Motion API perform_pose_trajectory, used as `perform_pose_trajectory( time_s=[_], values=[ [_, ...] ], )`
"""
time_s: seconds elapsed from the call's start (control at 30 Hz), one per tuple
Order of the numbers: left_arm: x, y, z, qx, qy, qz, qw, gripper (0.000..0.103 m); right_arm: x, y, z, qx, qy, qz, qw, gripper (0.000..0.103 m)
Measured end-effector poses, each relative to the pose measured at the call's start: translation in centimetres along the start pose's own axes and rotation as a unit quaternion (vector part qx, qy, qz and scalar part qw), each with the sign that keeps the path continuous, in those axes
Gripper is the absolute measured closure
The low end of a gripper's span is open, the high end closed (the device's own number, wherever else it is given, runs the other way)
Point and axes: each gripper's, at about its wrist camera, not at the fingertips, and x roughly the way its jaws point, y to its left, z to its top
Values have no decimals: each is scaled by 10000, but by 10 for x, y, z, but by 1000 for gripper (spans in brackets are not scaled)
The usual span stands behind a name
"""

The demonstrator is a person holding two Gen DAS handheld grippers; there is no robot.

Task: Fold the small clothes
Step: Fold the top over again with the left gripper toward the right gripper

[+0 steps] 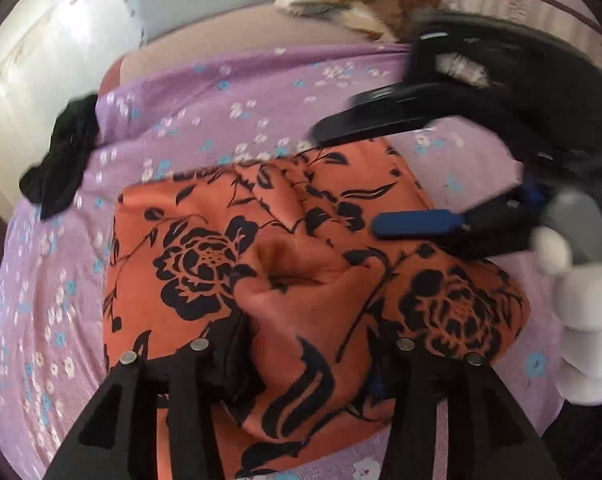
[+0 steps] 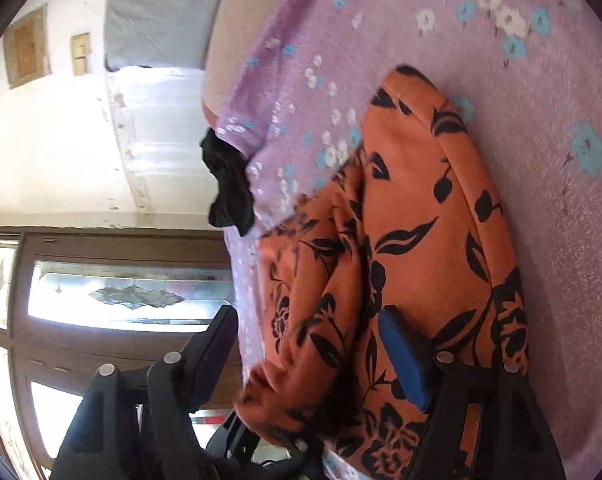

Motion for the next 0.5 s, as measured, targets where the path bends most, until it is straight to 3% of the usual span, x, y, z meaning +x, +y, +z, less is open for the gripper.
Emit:
perform_pose_trajectory(
  time_s=[0.1,0.17,0.27,0.33,0.43,0.5],
  values=[
    [-40,17,-15,173,-433,-595,9971,42,7,10,0,-218,74,-150,9996,27],
    [-70,41,-28,90,-882,-894,9920,28,13,13,0,-245,97,-199,9995,26],
    [-86,86,-45,-434,-1245,-833,9878,20,23,18,-1,-398,122,-494,9979,26],
    [-72,120,-56,-949,-1140,-596,9871,20,33,22,-1,-517,170,-734,9958,26],
    [-40,158,-73,-1794,-888,-356,9791,20,52,30,-2,-767,239,-1070,9910,25],
    [-19,166,-76,-2052,-474,-393,9768,21,64,40,-9,-1132,177,-1359,9841,25]
  ],
)
